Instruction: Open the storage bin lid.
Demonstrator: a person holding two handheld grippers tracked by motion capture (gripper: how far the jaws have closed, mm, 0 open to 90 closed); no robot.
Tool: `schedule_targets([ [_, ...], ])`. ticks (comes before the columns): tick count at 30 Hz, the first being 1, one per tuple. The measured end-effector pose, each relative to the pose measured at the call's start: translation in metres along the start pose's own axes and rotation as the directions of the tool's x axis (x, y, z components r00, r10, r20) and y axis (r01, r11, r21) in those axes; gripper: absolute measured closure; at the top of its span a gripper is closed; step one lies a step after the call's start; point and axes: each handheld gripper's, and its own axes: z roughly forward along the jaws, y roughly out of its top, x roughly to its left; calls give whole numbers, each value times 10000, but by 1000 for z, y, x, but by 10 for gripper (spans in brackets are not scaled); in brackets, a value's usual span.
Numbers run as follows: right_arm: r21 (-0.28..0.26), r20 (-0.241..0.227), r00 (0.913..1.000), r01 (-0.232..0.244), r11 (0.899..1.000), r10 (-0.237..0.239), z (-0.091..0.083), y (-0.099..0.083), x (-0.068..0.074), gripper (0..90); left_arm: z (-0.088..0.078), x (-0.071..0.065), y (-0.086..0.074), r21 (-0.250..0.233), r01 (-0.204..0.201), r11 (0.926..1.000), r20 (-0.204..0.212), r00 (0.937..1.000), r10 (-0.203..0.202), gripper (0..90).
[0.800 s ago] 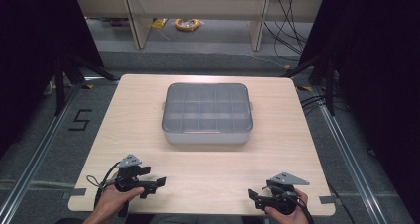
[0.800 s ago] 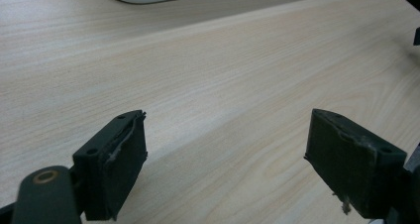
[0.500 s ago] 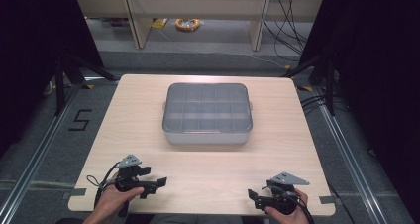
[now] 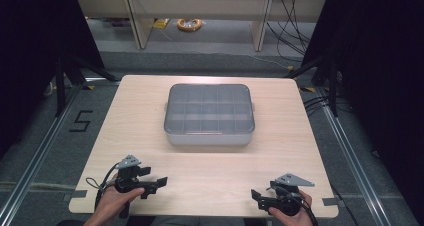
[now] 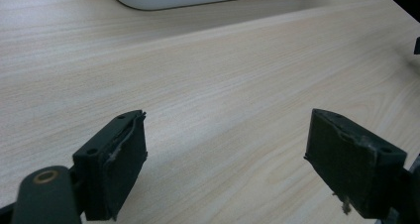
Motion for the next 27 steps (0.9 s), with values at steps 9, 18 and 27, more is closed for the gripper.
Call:
schedule_targets([
  [9,-394,-412,9986,-335,9987,319,1,0,-3,201,-1,2,1,-68,57,10000,-71,10000,-57,152],
  [18,-730,-411,9961,-809,9940,780,1,5,-7,195,2,6,4,-168,415,9990,42,9991,-415,152],
  [27,-1066,-791,9904,-1214,9869,1133,2,12,-14,188,2,10,8,-304,659,9974,104,9978,-656,152],
])
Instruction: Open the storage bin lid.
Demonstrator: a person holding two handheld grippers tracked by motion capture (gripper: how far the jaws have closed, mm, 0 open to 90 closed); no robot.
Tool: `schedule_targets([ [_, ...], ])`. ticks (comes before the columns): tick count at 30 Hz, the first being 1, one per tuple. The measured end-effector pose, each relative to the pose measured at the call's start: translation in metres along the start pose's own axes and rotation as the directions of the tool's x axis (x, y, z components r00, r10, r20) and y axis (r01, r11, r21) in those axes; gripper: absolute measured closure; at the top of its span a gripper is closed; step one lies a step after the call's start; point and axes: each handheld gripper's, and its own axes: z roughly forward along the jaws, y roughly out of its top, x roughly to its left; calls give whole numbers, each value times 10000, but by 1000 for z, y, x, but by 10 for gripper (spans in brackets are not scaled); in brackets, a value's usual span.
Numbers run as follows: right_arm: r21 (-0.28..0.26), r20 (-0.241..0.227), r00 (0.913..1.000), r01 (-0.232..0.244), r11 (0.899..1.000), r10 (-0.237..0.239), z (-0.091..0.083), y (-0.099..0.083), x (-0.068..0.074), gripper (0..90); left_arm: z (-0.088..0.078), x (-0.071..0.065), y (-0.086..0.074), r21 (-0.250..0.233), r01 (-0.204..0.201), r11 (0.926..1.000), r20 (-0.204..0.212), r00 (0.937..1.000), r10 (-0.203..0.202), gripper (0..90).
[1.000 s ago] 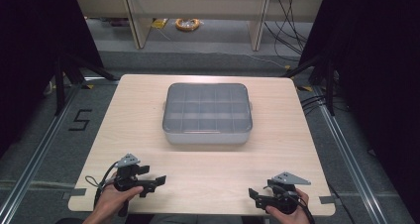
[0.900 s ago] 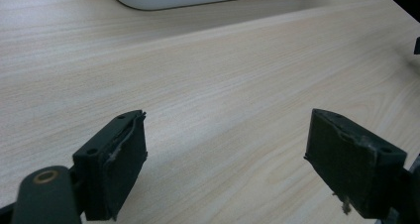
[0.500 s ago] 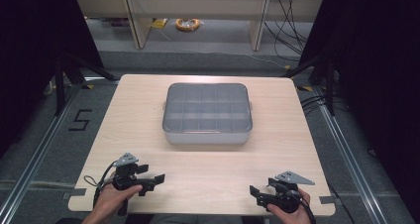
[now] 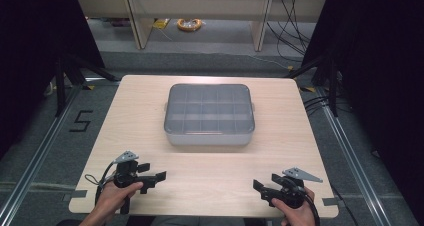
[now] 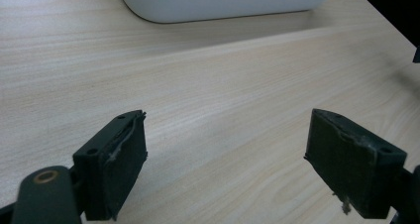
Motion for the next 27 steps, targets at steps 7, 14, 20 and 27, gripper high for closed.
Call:
schedule_targets([
  [7,-156,75,9999,-102,9998,103,3,9,-7,193,0,4,5,-130,190,9997,-88,9998,-192,152],
  [14,-217,10,9992,-404,9989,404,9,19,-15,203,3,5,8,-72,142,9999,-80,9999,-142,152],
  [20,-360,-103,9977,-667,9971,663,12,32,-23,217,2,12,17,-233,388,9990,-90,9992,-390,152],
  [27,-409,-259,9968,-767,9962,757,20,51,-25,224,5,17,28,-270,512,9983,47,9987,-510,153],
])
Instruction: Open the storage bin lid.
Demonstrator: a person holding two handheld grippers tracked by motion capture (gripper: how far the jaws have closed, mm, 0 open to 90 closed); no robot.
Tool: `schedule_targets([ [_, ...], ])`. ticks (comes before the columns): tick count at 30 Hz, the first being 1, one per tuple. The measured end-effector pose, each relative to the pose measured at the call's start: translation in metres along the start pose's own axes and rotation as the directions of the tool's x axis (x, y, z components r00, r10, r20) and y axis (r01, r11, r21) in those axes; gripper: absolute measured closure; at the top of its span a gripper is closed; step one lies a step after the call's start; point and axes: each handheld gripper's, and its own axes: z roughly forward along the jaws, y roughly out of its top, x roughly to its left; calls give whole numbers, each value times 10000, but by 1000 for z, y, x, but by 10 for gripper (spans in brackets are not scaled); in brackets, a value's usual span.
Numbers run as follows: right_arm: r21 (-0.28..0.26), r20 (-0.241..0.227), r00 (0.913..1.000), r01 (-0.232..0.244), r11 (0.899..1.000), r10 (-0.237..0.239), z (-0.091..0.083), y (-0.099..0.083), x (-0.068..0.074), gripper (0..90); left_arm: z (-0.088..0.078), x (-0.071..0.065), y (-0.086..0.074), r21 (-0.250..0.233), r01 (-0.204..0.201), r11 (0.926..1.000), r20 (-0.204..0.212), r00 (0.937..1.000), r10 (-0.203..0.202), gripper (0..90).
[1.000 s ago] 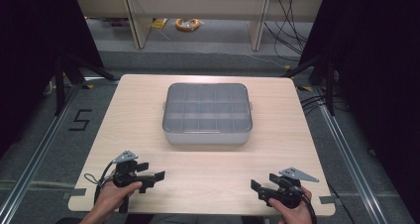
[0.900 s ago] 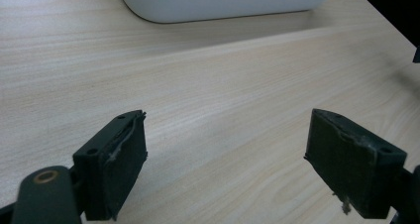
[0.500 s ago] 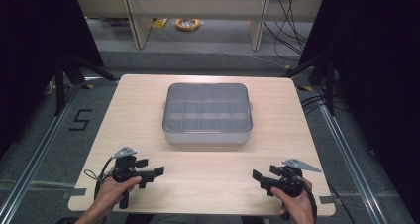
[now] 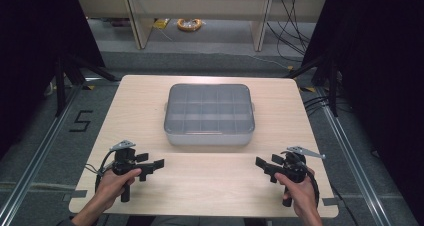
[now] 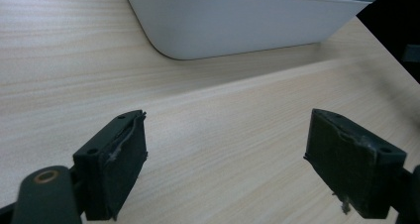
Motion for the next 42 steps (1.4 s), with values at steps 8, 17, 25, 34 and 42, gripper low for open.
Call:
schedule_targets([
  [8,-156,-211,9997,-98,9998,94,13,20,0,227,4,2,8,-73,78,9999,-22,10000,-79,153],
  [17,-350,-435,9980,-479,9982,464,22,47,-6,240,4,5,25,-430,181,9989,-60,9998,-184,153],
  [25,-482,-546,9967,-623,9969,596,34,63,-7,271,8,8,43,-681,237,9974,4,9997,-237,153],
  [34,-598,-464,9946,-950,9937,923,44,85,-13,312,20,17,66,-788,585,9952,-67,9982,-592,160],
  [42,-485,-407,9939,-1041,9934,1022,56,106,-19,360,30,25,86,-710,674,9952,-170,9975,-688,164],
])
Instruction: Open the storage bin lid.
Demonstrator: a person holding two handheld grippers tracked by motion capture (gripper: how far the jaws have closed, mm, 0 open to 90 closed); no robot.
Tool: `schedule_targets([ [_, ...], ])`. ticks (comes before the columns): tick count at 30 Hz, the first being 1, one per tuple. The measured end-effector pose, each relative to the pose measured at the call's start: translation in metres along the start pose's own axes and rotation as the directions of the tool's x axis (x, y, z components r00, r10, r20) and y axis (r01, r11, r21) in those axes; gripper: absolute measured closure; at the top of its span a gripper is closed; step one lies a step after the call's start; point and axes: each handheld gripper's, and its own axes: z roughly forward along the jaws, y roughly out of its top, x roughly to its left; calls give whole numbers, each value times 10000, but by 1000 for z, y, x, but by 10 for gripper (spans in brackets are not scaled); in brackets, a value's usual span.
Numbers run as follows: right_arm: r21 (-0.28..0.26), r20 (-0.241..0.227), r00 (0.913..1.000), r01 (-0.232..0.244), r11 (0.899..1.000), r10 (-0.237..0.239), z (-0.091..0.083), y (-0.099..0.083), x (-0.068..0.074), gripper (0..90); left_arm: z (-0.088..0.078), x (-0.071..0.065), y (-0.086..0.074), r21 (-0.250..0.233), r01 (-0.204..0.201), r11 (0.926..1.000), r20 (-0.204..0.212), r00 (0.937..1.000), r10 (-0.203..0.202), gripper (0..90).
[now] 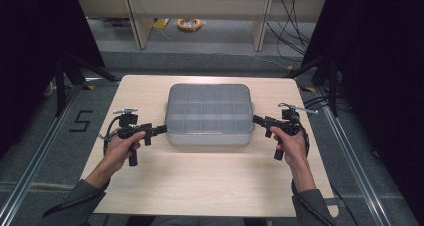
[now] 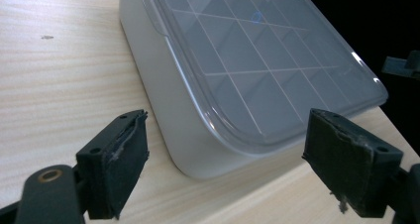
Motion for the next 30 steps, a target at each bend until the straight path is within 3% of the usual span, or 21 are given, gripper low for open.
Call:
schedule_targets([
  [1,32,-7,9999,-134,9999,134,1,3,1,360,1,1,2,-11,37,10000,-6,10000,-37,165],
  [2,-57,105,9999,138,9999,-137,4,4,-2,362,3,2,4,-18,96,10000,27,10000,-96,164],
  [3,-31,38,10000,90,10000,-90,6,6,-3,366,4,3,6,-33,219,9998,80,9997,-218,165],
  [5,150,127,9995,-305,9994,303,9,9,-2,375,7,6,10,-28,300,9995,40,9995,-299,164],
  [7,150,175,9997,-181,9997,178,14,11,-5,379,10,9,15,-71,370,9993,-40,9993,-370,190],
  [8,52,170,9994,309,9995,-310,17,13,-10,381,12,12,18,-22,440,9990,-9,9990,-440,190],
  [10,128,63,10000,-61,9999,60,23,16,-13,399,17,16,23,58,516,9986,-45,9987,-516,258],
  [12,175,104,9997,-244,9995,242,25,17,-13,405,24,19,28,3,639,9980,-190,9978,-639,272],
  [13,190,117,9999,-103,9998,101,28,19,-14,414,27,21,31,-25,703,9975,-199,9973,-703,295],
  [14,360,144,9961,-876,9955,872,29,20,-9,420,29,22,33,-42,820,9966,-195,9964,-821,304],
  [15,154,144,9999,-60,9999,57,32,21,-16,429,32,25,36,6,898,9960,-181,9958,-898,308],
  [16,421,205,9952,-960,9945,952,36,23,-11,443,37,26,40,-40,1029,9947,-218,9944,-1030,331],
  [19,320,137,9968,-788,9964,784,41,26,-15,450,42,29,44,19,1134,9935,-217,9933,-1133,334],
  [20,311,88,9946,-1037,9941,1035,44,26,-14,451,44,30,46,-35,1198,9928,-260,9925,-1198,340],
  [23,578,224,9929,-1175,9914,1164,49,29,-14,458,48,30,49,-29,1201,9928,-252,9924,-1201,363],
  [24,494,279,9968,-766,9958,753,51,29,-17,460,50,29,50,-13,1162,9932,-188,9931,-1162,363],
  [25,658,292,9931,-1154,9911,1137,53,30,-15,462,51,29,51,-24,1206,9927,-162,9926,-1206,385],
  [27,723,258,9905,-1369,9879,1353,57,30,-14,469,54,28,52,27,1253,9921,-198,9919,-1252,388],
  [30,626,125,9922,-1248,9902,1243,62,30,-15,484,60,30,54,68,1364,9906,-356,9901,-1360,389],
])
